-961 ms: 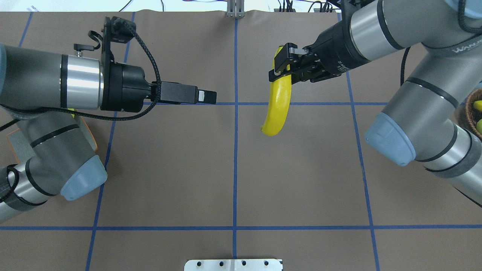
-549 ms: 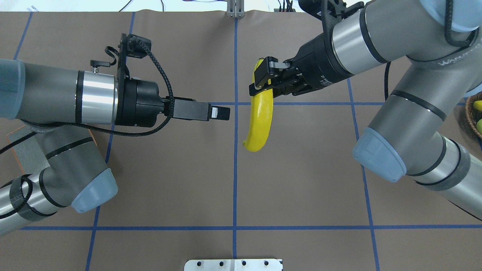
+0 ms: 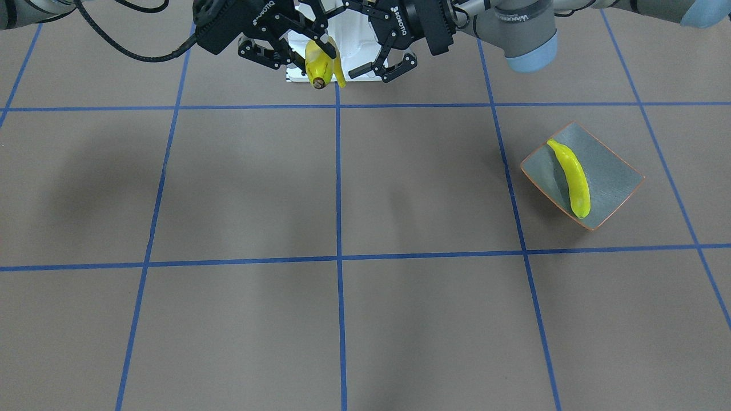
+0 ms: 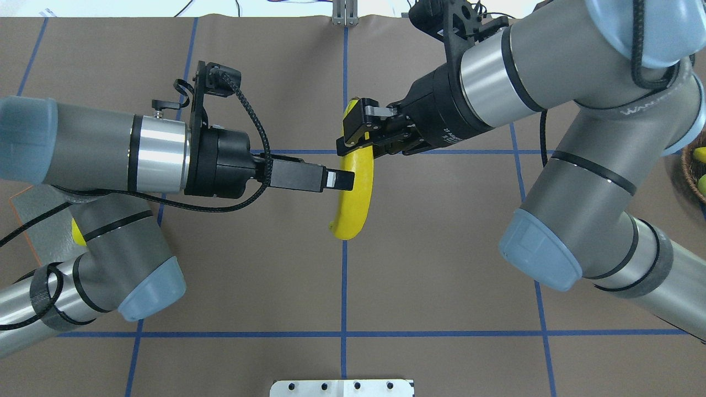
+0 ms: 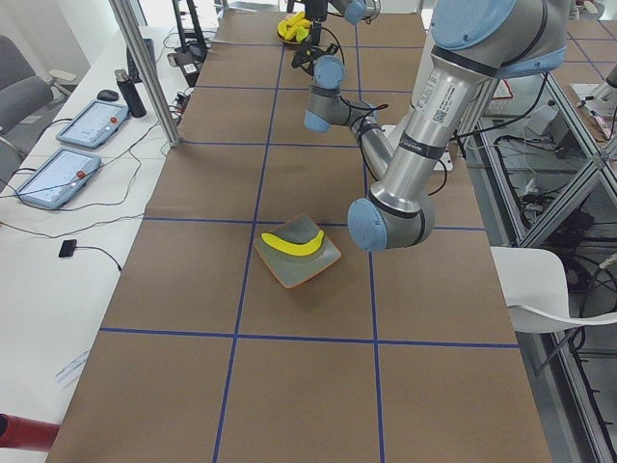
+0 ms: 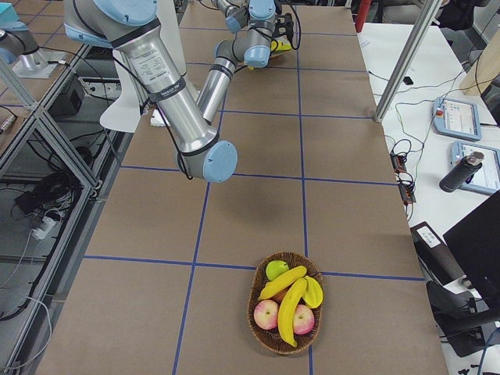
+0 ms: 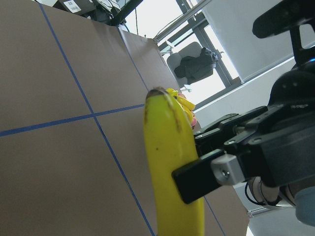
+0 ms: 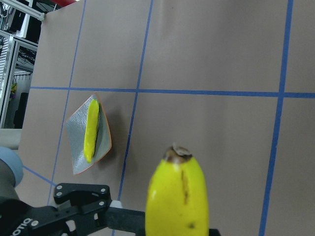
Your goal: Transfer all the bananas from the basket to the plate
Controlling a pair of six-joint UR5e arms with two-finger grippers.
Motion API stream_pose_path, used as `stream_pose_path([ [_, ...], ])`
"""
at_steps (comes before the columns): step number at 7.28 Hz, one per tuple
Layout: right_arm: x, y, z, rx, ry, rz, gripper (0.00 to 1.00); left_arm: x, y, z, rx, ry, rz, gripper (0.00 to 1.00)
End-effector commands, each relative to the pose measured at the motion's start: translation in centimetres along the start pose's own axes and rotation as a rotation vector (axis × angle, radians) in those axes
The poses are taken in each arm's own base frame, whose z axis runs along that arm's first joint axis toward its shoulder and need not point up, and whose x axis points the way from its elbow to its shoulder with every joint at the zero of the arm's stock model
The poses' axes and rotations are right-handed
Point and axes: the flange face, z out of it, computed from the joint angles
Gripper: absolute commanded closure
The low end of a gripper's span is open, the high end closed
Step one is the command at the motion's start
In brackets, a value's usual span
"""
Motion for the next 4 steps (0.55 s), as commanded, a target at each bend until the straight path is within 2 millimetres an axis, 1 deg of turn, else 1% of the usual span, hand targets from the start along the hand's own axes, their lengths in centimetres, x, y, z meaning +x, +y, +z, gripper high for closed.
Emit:
stream_pose_path([
  [1,-0.5,0.5,0.1,0.0,-0.009,-0.006,1.0,0.2,0.5,0.6,-0.011,0.007,-0.003,0.01],
  [3,-1.0,1.0,-0.7,0.001,-0.025,-0.017,1.0,0.3,1.0,1.0,-0.021,0.017,-0.005,0.12],
  [4,-1.2,1.2,-1.0,0.002,-0.031,-0.022,1.0,0.3,1.0,1.0,-0.02,0.019,-0.004,0.13],
])
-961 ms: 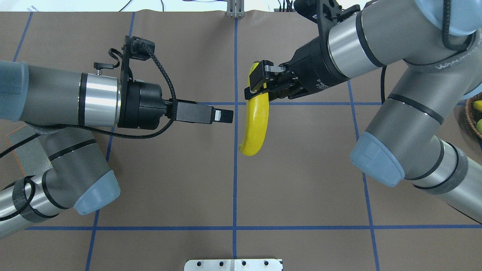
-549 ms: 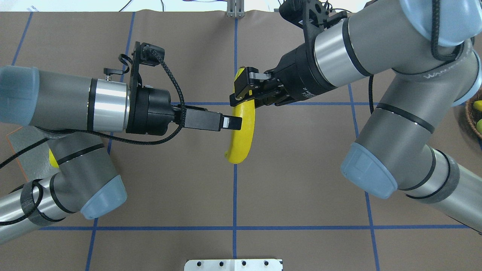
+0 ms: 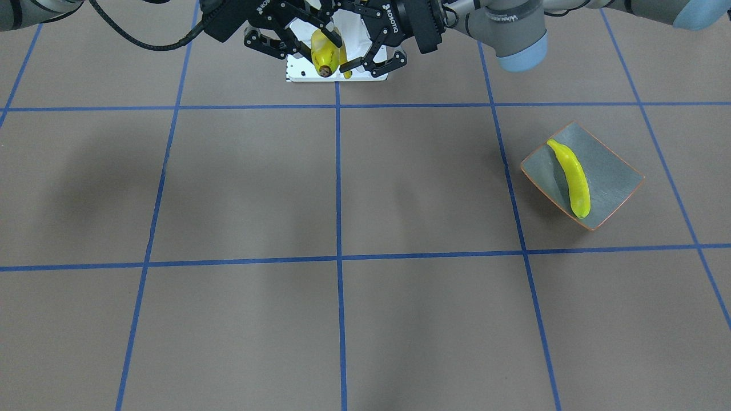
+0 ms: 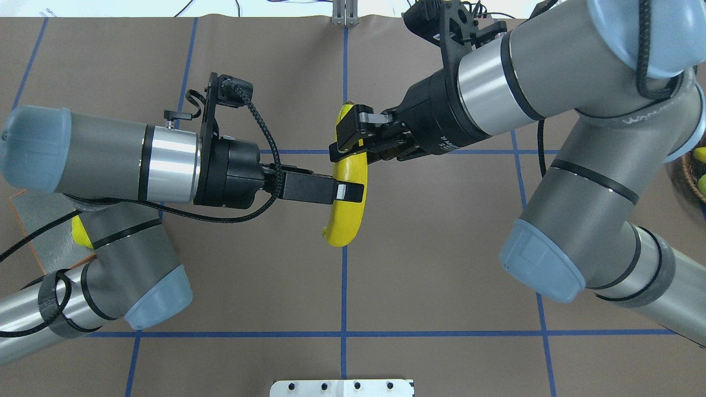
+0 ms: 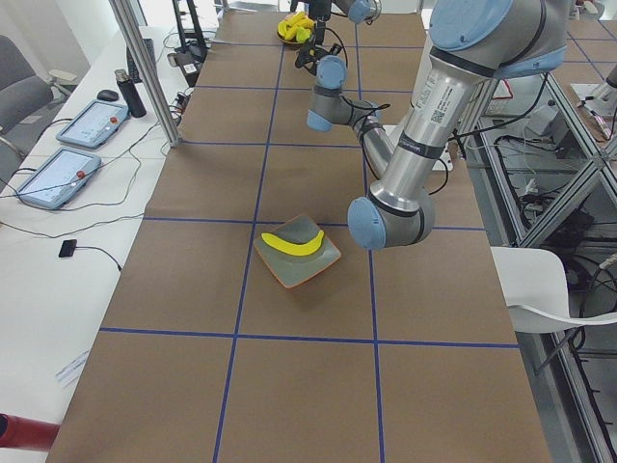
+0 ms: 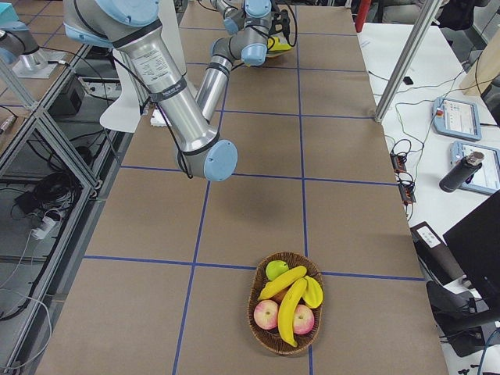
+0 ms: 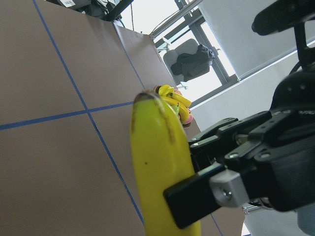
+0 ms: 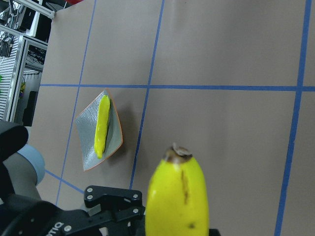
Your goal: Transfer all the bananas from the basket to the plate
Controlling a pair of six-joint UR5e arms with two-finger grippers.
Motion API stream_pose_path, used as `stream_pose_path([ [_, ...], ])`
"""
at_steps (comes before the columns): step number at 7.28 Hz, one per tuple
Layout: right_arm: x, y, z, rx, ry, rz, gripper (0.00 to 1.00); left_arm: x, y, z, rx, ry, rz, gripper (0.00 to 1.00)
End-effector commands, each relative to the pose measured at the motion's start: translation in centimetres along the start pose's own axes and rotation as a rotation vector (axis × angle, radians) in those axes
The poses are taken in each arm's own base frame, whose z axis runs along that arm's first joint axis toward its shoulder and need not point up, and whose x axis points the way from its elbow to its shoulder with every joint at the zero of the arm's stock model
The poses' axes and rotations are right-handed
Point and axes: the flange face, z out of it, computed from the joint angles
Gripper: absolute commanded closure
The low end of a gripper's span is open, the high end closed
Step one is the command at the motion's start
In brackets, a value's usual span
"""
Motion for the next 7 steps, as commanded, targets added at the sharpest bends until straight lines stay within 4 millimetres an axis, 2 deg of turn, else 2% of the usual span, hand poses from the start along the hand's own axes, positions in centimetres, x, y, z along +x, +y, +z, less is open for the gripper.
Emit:
stream_pose_path([
  [1,-0.37,0.26,-0.42,0.001,-0.01,-0.009,1.0,-0.09,0.24,0.03,0.0,0.012,0.005,0.18],
  [2,-0.35,0.28,-0.3,0.0,-0.009,-0.008,1.0,-0.07,0.24,0.02,0.0,0.014,0.005,0.29],
  [3,-0.36,0.3,-0.32,-0.002,-0.01,-0.009,1.0,0.07,0.21,0.01,0.001,0.016,0.007,0.46],
  [4,-0.36,0.3,-0.32,-0.002,-0.01,-0.009,1.0,0.22,0.24,0.04,0.001,0.02,0.006,0.77],
  [5,-0.34,0.23,-0.37,0.001,-0.01,-0.007,0.49,0.17,0.3,-0.05,0.001,0.02,0.008,1.0],
  [6,-0.32,0.08,-0.44,0.014,-0.008,-0.01,0.01,-0.12,0.38,-0.01,-0.003,0.014,0.004,1.0],
  [7,-0.31,0.08,-0.54,0.021,-0.007,-0.01,0.0,-0.42,0.54,-0.14,-0.005,0.007,0.002,1.0],
])
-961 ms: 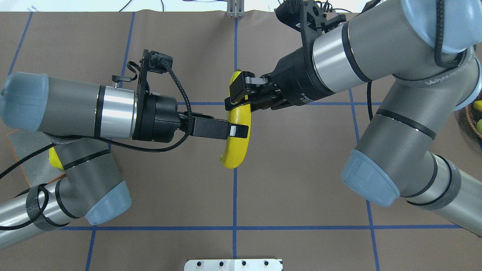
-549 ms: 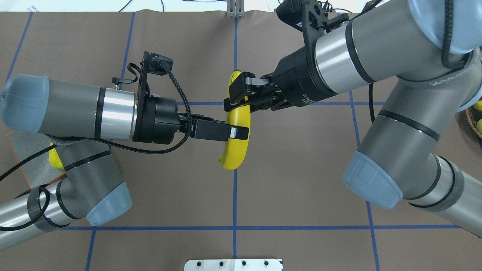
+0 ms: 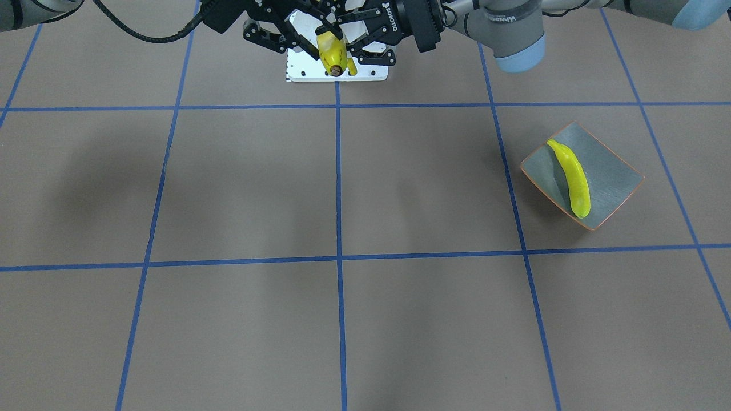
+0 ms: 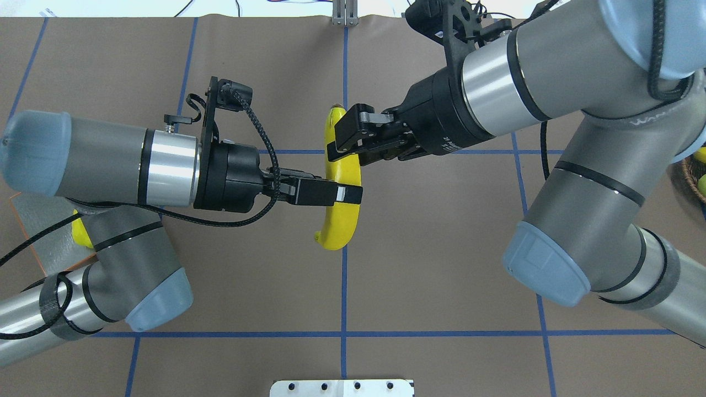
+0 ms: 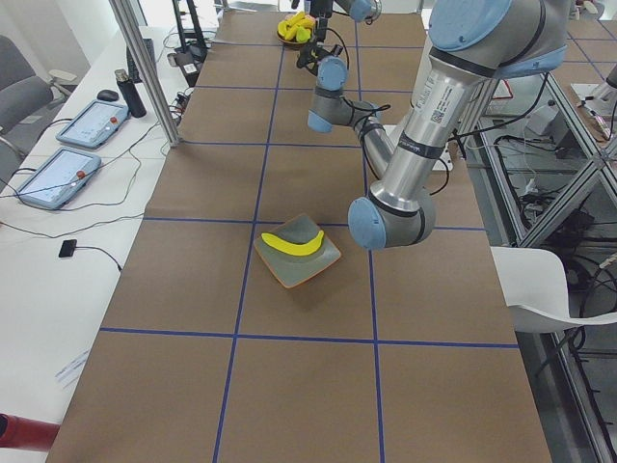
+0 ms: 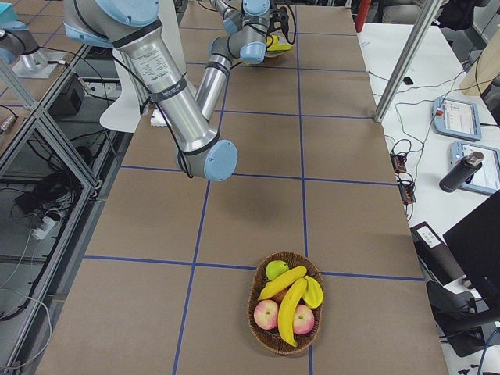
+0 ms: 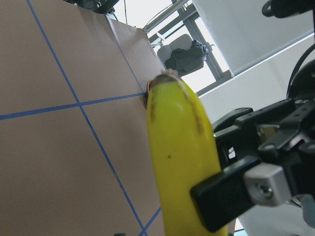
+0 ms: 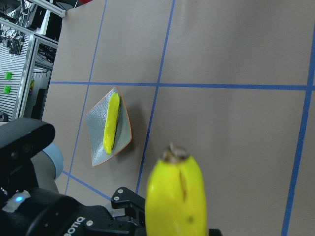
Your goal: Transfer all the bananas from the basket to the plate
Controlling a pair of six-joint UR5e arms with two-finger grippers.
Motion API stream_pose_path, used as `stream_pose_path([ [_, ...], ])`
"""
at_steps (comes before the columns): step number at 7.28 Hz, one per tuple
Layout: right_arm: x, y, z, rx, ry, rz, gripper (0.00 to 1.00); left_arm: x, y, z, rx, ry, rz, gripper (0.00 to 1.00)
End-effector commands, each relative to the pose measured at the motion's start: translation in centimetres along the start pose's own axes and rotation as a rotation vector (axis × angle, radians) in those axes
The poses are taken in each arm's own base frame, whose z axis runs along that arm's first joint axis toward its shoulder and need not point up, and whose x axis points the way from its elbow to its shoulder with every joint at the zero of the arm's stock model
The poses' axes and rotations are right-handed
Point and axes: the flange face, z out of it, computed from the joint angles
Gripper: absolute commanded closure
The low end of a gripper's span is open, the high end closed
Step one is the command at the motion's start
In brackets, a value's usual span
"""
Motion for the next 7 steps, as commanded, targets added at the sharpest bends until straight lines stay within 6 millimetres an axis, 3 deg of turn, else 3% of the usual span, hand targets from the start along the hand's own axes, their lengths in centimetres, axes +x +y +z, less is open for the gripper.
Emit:
stream_pose_path([
  [1,0.0,-0.4,-0.6,0.02,0.0,-0.003,0.0,-0.4,0.2,-0.1,-0.003,-0.008,-0.003,1.0],
  [3,0.8,-2.3,-3.3,0.073,0.015,0.005,0.0,-1.1,0.4,-0.5,-0.005,-0.023,-0.01,1.0],
  [4,2.9,-4.2,-4.5,0.113,0.057,0.035,0.0,-3.1,1.6,-2.1,-0.011,-0.066,-0.031,1.0],
  [5,5.7,-5.6,-5.5,0.143,0.104,0.062,0.0,-5.0,2.9,-3.9,-0.021,-0.109,-0.053,1.0],
  [7,12.8,-10.7,-7.0,0.205,0.234,0.104,0.0,-9.5,4.9,-8.9,-0.017,-0.226,-0.102,1.0],
])
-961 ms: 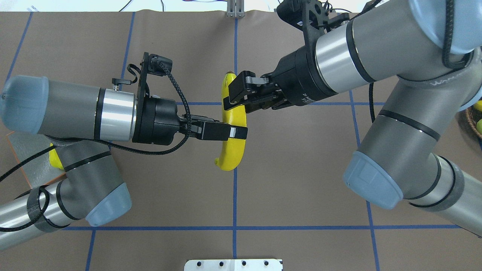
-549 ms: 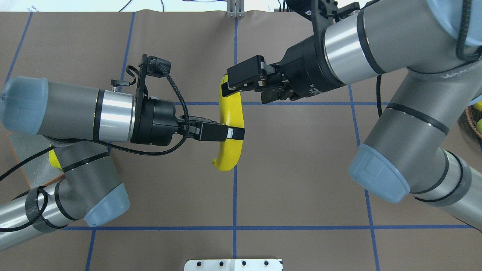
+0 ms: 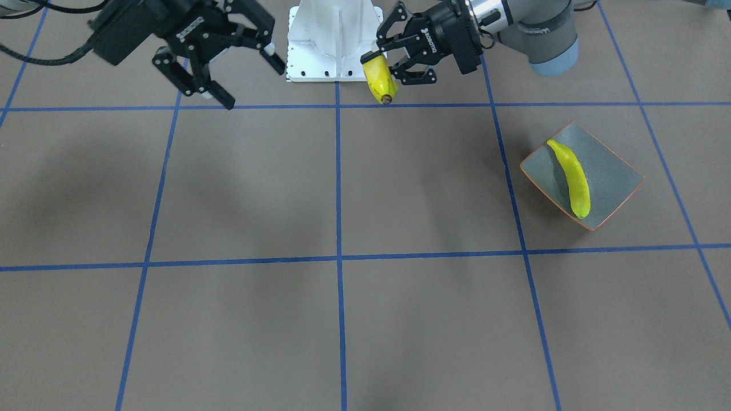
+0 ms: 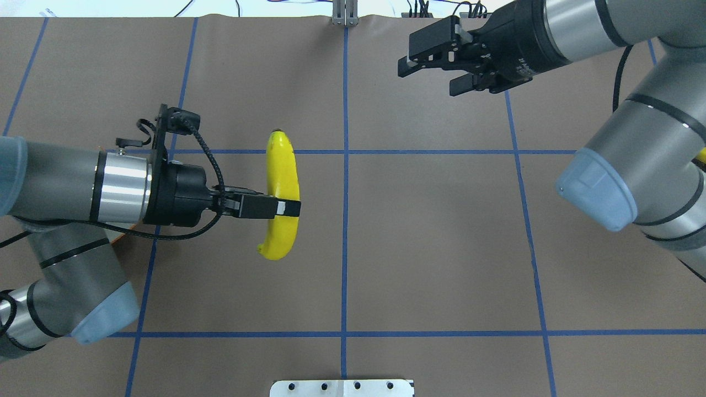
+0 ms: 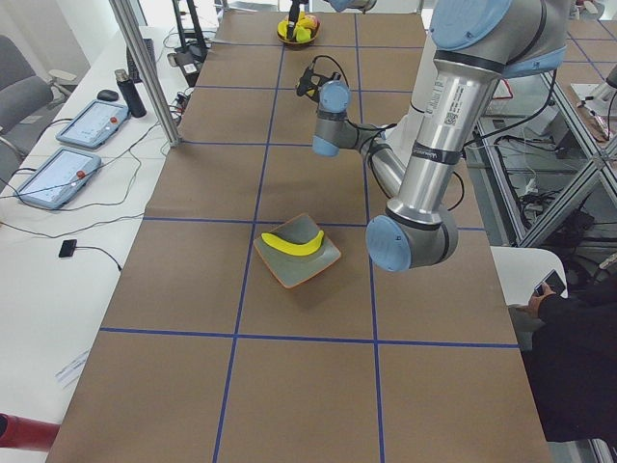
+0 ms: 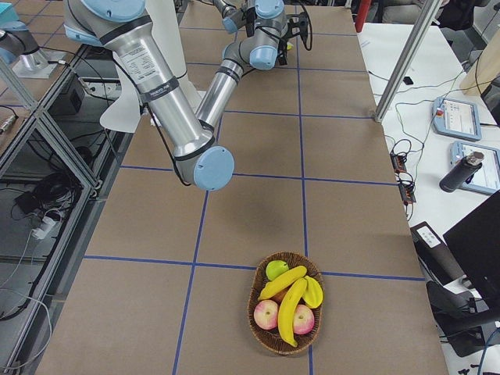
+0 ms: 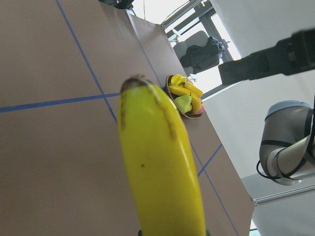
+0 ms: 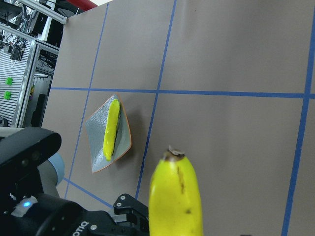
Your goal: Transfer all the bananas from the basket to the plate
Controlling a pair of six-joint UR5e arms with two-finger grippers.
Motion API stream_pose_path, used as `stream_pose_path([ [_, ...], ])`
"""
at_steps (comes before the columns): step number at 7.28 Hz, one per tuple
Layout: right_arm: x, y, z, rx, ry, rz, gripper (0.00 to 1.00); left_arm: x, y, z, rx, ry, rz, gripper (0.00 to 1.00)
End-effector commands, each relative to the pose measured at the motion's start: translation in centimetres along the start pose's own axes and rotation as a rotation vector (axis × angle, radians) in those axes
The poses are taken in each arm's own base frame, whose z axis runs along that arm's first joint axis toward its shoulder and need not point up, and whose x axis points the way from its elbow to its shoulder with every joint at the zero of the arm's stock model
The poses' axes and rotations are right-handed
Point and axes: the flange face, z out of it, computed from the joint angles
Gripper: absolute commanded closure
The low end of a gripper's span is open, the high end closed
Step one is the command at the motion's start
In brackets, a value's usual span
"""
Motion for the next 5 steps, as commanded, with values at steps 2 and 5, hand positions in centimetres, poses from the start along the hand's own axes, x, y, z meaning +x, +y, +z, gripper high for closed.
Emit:
stream_pose_path([
  [2,12.9,-7.2,0.0,0.053,0.218,-0.067,0.0,-7.5,1.4,-6.5,0.029,-0.174,-0.073,1.0],
  [5,25.5,-7.8,-3.4,0.019,0.373,-0.193,0.0,-12.9,0.5,-13.6,0.066,-0.376,-0.183,1.0],
])
